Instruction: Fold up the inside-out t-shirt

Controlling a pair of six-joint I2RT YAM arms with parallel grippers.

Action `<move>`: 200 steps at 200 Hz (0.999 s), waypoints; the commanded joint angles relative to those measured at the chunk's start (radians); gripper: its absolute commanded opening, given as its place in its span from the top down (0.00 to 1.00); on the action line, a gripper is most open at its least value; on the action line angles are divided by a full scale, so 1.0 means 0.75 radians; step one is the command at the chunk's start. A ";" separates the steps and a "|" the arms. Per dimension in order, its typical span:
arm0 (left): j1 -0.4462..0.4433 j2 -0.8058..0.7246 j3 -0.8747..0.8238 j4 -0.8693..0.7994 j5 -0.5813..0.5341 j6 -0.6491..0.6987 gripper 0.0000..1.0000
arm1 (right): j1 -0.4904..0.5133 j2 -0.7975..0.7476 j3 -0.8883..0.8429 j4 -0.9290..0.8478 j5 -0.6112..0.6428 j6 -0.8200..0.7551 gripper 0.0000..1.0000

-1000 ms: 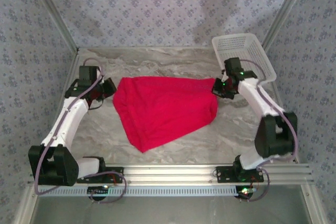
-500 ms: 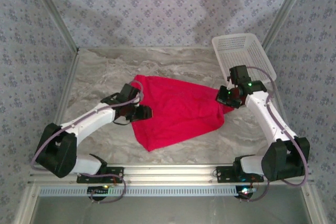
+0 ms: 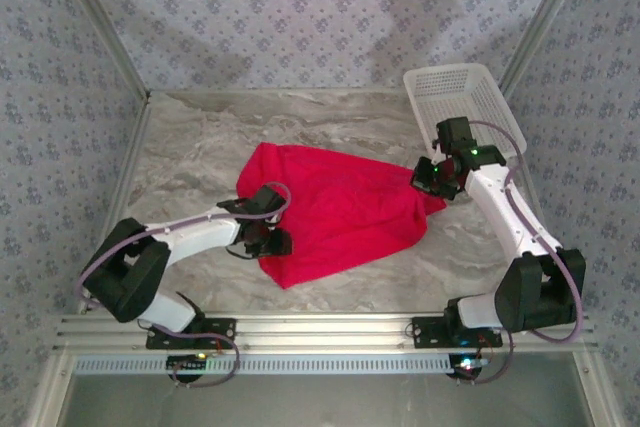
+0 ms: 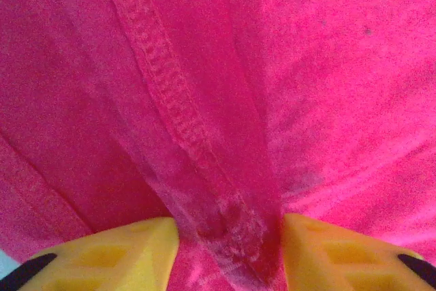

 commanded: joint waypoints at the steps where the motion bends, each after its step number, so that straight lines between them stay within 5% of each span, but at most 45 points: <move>1: -0.002 0.064 0.037 0.084 -0.040 -0.022 0.74 | -0.009 0.007 0.039 -0.006 0.014 -0.014 1.00; 21: 0.014 0.052 0.118 0.003 -0.057 0.012 1.00 | -0.007 -0.012 0.024 -0.042 0.018 -0.033 1.00; 47: 0.160 -0.086 0.230 -0.193 -0.078 0.141 1.00 | -0.023 -0.082 -0.002 -0.126 0.069 -0.058 1.00; 84: 0.665 -0.320 0.384 -0.399 0.037 0.322 1.00 | -0.077 -0.269 -0.042 -0.248 0.144 -0.090 1.00; 111: 0.894 -0.427 0.454 -0.406 0.129 0.347 1.00 | -0.099 -0.376 -0.041 -0.305 0.140 -0.077 1.00; 184: 0.908 -0.344 0.312 -0.268 0.250 0.312 1.00 | 0.236 -0.271 -0.182 -0.030 0.071 0.101 1.00; 200: 0.908 -0.313 0.333 -0.316 0.156 0.337 0.79 | 0.332 -0.176 -0.193 0.077 0.092 0.117 0.88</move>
